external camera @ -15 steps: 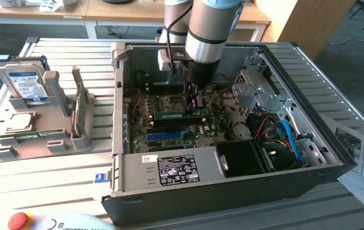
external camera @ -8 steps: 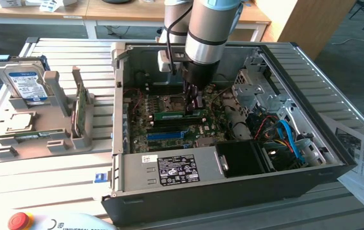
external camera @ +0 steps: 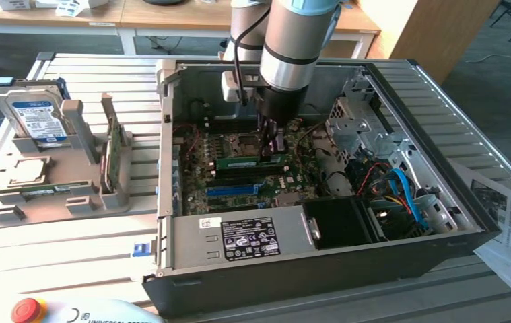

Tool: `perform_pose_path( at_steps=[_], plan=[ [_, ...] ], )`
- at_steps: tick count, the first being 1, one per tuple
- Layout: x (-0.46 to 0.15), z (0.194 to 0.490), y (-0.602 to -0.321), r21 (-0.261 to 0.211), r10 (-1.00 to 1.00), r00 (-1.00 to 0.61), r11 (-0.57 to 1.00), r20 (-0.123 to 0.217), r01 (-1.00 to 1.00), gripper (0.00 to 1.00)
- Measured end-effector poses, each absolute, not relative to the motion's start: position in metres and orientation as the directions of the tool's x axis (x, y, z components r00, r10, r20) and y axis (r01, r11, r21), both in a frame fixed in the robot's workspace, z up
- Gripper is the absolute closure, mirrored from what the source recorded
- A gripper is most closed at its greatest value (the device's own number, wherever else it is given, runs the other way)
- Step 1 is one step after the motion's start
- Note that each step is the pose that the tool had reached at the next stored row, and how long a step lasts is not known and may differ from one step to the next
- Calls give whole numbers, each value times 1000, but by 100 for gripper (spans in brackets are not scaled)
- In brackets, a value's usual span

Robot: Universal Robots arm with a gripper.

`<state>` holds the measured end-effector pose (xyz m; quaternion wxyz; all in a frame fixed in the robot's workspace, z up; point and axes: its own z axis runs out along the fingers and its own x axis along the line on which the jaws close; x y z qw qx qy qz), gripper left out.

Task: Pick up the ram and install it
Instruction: 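Insert the ram into the slot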

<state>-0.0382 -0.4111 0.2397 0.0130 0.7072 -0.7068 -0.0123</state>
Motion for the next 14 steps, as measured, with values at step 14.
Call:
perform_pose_path(
  at_steps=[14],
  plan=[
    [-38, 238, -411, 36, -1000, 3, -3, 1, -999, 88]
  ],
)
